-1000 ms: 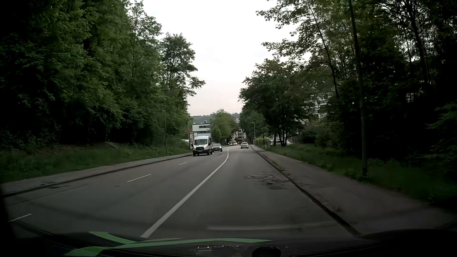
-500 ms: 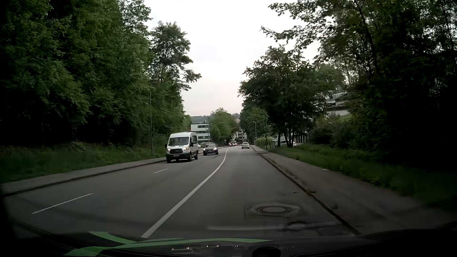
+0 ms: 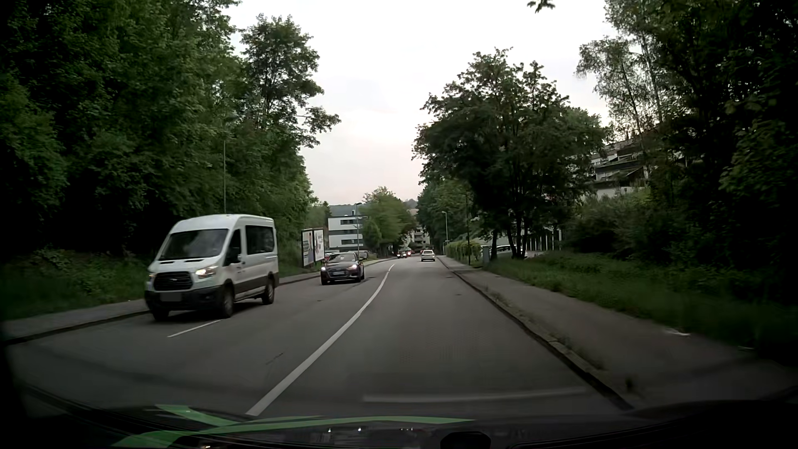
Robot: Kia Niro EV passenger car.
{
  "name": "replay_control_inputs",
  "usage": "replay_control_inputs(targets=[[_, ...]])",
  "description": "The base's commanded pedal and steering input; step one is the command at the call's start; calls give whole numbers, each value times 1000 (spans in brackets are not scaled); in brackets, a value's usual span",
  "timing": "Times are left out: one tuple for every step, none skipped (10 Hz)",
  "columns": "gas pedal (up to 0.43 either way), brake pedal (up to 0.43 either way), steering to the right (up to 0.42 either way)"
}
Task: Follow the waypoints while adhering to traffic rules and regulations
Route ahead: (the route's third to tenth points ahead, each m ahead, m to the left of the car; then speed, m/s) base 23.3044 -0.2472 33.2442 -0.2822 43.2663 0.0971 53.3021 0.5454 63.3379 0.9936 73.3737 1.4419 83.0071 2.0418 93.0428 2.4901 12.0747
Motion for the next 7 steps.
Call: replay_control_inputs(targets=[[0,24,2],[0,24,1],[0,24,1],[0,30,0],[0,30,0],[0,30,0],[0,30,-1]])
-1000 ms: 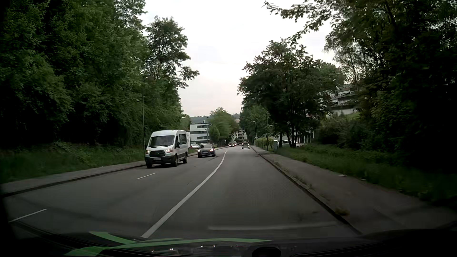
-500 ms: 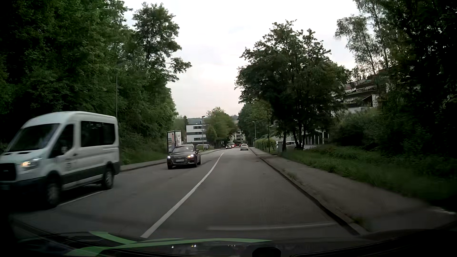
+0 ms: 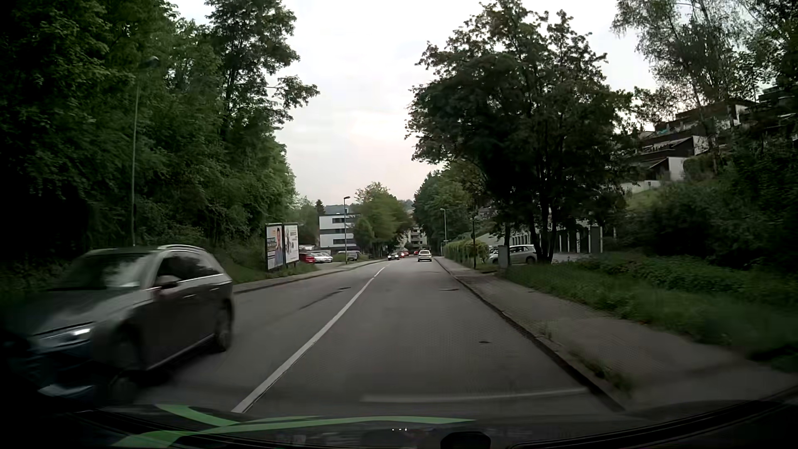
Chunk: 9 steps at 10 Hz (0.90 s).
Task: Follow the waypoints while adhering to traffic rules and regulations
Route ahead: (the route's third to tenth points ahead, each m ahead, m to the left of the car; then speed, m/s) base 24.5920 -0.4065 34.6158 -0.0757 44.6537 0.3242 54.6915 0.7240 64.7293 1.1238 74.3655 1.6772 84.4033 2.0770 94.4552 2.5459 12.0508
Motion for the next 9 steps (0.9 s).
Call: replay_control_inputs(targets=[[0,30,-2],[0,30,-5],[0,30,-5],[0,30,-5],[0,30,-5],[0,30,-5],[0,30,-5],[0,43,-6],[0,55,-6]])
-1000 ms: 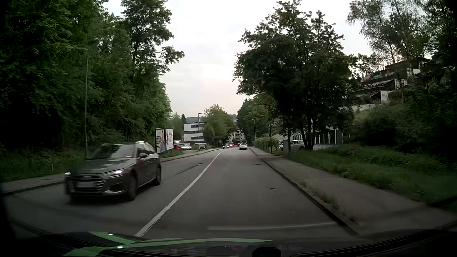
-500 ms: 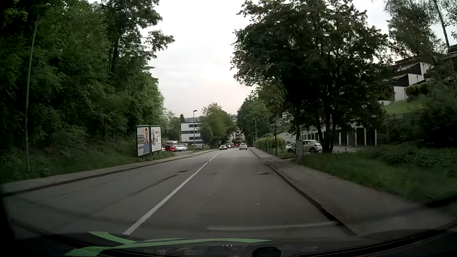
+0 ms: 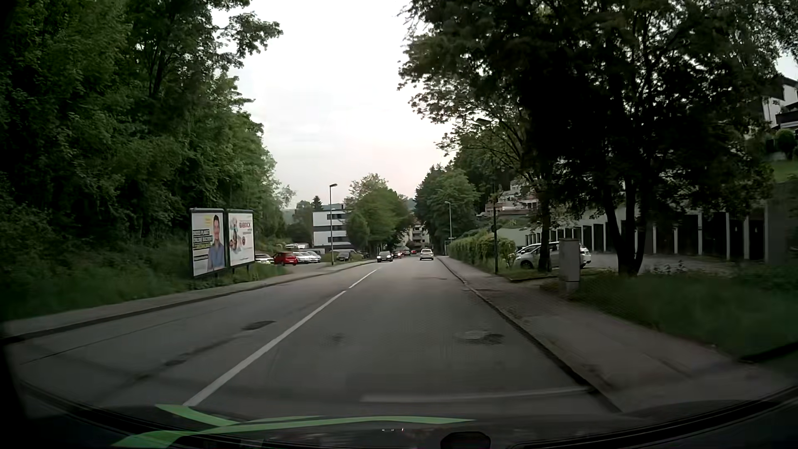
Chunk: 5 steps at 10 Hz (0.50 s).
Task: Follow the waypoints while adhering to traffic rules and regulations
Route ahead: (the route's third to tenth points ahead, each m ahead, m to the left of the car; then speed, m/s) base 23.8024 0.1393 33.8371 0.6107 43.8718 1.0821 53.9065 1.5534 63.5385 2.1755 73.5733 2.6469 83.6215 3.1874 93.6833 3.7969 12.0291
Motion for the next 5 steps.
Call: replay_control_inputs(targets=[[0,61,-6],[0,61,-6],[0,61,-6],[0,61,-6],[0,61,-6]])
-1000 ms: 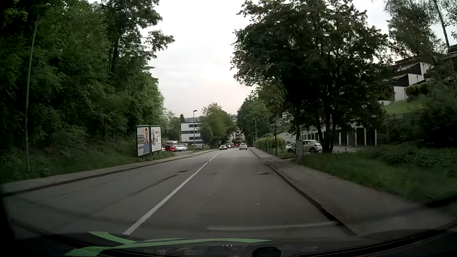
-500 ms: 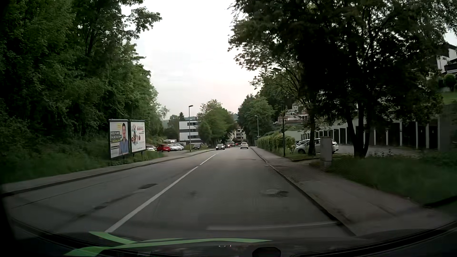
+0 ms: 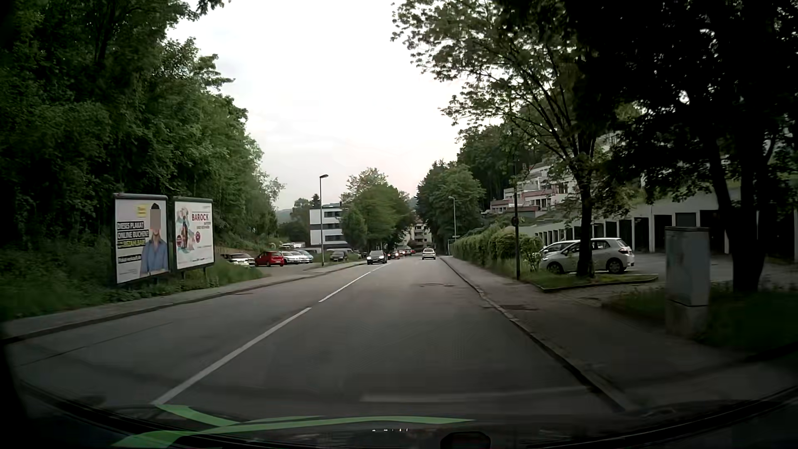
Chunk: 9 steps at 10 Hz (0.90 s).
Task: Follow the waypoints while adhering to traffic rules and regulations
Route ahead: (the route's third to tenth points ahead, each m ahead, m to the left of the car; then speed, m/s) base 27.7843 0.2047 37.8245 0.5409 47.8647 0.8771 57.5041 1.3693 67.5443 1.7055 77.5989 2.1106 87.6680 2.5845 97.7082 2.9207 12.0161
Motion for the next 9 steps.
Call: replay_control_inputs(targets=[[0,61,-6],[0,61,-5],[0,61,-5],[0,61,-4],[0,61,-3],[0,61,-3],[0,61,-3],[0,61,-2],[0,61,-2]])
